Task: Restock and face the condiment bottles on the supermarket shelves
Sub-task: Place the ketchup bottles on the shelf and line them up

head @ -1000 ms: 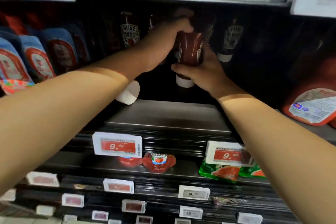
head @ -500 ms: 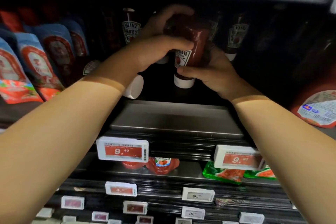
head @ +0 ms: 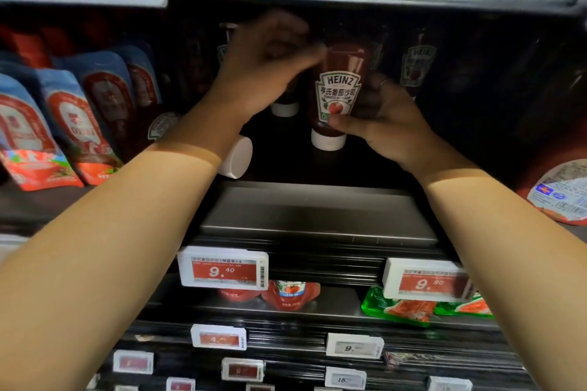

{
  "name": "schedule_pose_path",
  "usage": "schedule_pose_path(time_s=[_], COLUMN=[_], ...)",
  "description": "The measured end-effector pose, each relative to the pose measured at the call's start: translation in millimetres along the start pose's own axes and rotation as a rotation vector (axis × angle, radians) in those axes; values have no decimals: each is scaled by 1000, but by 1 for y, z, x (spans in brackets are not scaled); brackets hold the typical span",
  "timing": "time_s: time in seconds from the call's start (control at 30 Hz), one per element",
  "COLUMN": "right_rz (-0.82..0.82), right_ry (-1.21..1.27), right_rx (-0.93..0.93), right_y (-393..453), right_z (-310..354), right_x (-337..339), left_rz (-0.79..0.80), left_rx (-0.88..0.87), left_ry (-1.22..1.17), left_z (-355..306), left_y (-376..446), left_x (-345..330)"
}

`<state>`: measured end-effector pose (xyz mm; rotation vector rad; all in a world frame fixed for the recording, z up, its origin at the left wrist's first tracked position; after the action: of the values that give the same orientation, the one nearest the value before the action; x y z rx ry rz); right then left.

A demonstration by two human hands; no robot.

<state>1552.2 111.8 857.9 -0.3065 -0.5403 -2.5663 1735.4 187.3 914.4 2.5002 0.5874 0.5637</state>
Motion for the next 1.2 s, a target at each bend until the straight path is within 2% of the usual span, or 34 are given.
schedule_pose_path(time_s=[0.1,0.17,0.33,0.6,0.83,0.87,0.93,0.97,1.0,1.03,1.13,1.17,1.2], right_rz=[-69,-114,-208,-204,-221,-248,-402,-485,-503,-413,231,407,512], right_ry=[-36,-75,-322,-491,-363,-327,-343,-393,-429,-425,-387,-399,-417], right_rx=[8,21,3,-23,-15,8,111,181,245,287,254,219,185], right_y=[3,5,15,47,50,49,39,30,19,11,-13,-23,-31], right_z=[-6,-10,-9,-11,-31,-28,-10,4,19,34,59,61,61], right_x=[3,4,4,-11,-17,-15,-4,-2,-5,-15,-77,-95,-110], left_rz=[-302,-371,-147,-147,-246,-299,-397,-420,-429,-433,-385,-354,-323], left_rx=[-213,-265,-58,63,-46,-72,-120,-124,-117,-106,-56,-31,-14], left_ry=[345,523,811,868,830,816,751,669,565,467,384,382,374], left_z=[-13,-16,5,23,14,10,0,-4,-7,-10,-15,-15,-15], left_y=[-3,-5,6,17,14,11,5,2,-1,-4,-7,-8,-9], left_x=[27,37,32,35,35,37,42,44,46,47,50,51,54])
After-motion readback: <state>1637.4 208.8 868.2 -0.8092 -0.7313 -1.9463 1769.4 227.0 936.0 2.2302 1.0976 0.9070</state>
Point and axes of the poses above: each hand's wrist, its own y-axis towards the middle knuckle, its own x-axis out of the back of the hand, z = x × y, the point moved 5 cm from there along y, towards the middle knuckle
